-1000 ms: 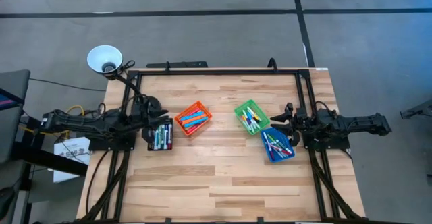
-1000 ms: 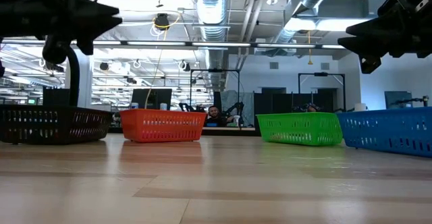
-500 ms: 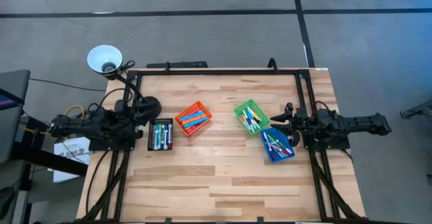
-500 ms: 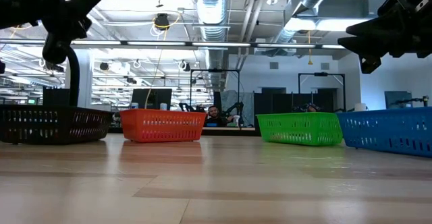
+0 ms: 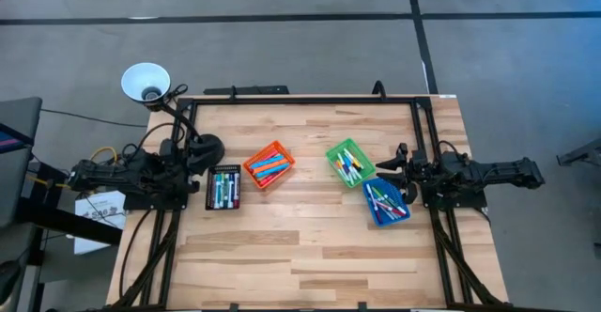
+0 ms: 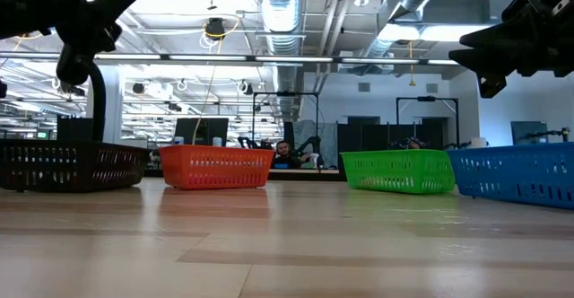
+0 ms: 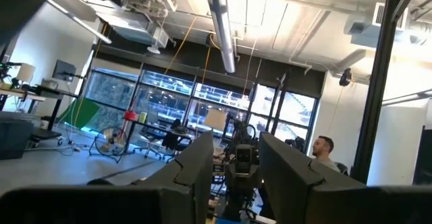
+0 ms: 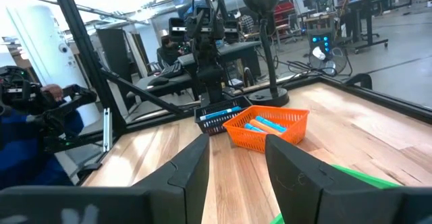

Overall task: Pick & Place Markers
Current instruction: Return to Home Position

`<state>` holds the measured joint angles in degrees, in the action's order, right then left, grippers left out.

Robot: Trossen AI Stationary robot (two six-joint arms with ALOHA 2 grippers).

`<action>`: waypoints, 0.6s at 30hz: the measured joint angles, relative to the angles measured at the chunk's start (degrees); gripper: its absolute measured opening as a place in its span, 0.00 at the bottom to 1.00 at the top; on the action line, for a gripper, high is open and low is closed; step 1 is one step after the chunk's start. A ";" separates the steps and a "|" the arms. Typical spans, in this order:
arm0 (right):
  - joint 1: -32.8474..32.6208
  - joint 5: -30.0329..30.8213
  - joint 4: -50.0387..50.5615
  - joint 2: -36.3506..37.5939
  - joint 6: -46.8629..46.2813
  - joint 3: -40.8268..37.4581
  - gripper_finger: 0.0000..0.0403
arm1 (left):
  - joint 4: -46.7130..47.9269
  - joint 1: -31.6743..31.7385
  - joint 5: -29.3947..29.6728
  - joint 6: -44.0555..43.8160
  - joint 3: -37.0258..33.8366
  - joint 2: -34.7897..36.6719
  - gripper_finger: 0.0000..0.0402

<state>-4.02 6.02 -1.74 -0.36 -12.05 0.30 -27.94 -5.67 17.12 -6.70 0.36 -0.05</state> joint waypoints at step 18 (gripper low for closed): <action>0.00 0.00 0.00 0.00 0.00 -0.01 0.34 | 2.64 0.00 -0.02 0.00 0.00 0.00 0.29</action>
<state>-4.02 6.02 -1.74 -0.36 -12.05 0.29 -25.30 -5.67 17.10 -6.70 0.36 -0.05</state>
